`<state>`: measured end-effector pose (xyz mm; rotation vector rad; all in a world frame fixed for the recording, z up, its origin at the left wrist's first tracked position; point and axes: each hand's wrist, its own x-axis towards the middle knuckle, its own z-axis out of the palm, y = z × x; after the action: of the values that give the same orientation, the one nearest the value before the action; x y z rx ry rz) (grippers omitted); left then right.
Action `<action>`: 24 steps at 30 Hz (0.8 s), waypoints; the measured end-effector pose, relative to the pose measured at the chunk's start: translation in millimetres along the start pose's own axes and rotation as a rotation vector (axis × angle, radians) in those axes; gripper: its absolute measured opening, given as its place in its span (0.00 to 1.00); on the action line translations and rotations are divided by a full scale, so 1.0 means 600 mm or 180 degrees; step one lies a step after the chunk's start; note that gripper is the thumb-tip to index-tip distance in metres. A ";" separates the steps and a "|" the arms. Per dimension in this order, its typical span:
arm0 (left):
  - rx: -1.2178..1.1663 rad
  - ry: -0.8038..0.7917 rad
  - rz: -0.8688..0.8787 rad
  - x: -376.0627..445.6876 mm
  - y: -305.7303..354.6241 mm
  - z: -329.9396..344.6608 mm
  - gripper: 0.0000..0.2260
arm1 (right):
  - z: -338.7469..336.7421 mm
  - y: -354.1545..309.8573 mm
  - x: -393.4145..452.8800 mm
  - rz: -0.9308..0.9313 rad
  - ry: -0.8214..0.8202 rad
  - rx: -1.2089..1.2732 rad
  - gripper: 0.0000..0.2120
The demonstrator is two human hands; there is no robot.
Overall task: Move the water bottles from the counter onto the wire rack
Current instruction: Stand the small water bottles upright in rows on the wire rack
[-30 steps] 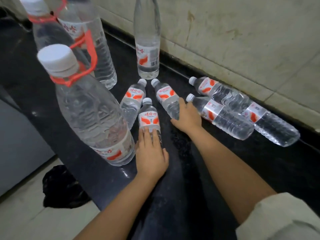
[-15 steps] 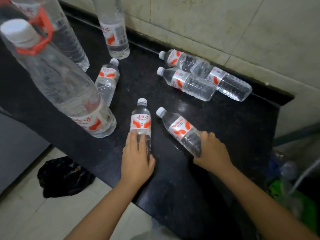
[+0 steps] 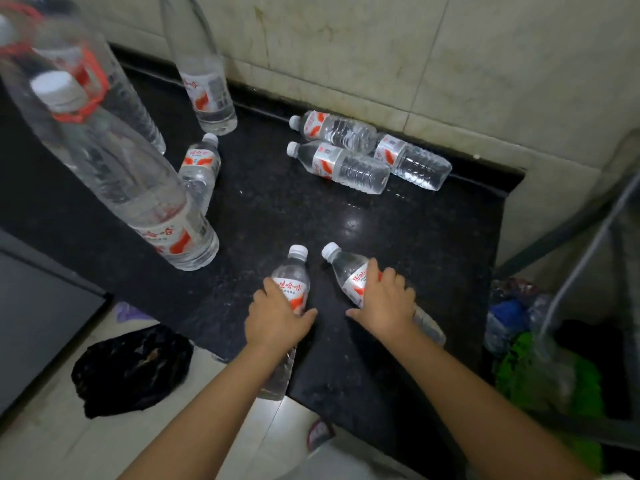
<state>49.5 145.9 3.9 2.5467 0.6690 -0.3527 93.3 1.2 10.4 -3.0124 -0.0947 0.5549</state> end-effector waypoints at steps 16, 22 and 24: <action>-0.0135 0.0423 0.0355 -0.008 0.067 -0.046 0.31 | -0.092 0.041 -0.014 0.0221 0.0863 0.0449 0.36; -0.0599 0.1155 0.0982 -0.061 0.227 -0.149 0.30 | -0.287 0.092 -0.044 0.0056 0.1964 0.0904 0.35; -0.0805 0.1421 0.1241 -0.095 0.287 -0.173 0.30 | -0.353 0.127 -0.071 0.0049 0.2388 0.1055 0.34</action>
<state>102.9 44.6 178.5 2.4457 0.3225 0.4170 133.0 -91.2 216.3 -2.6808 0.0620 -0.5219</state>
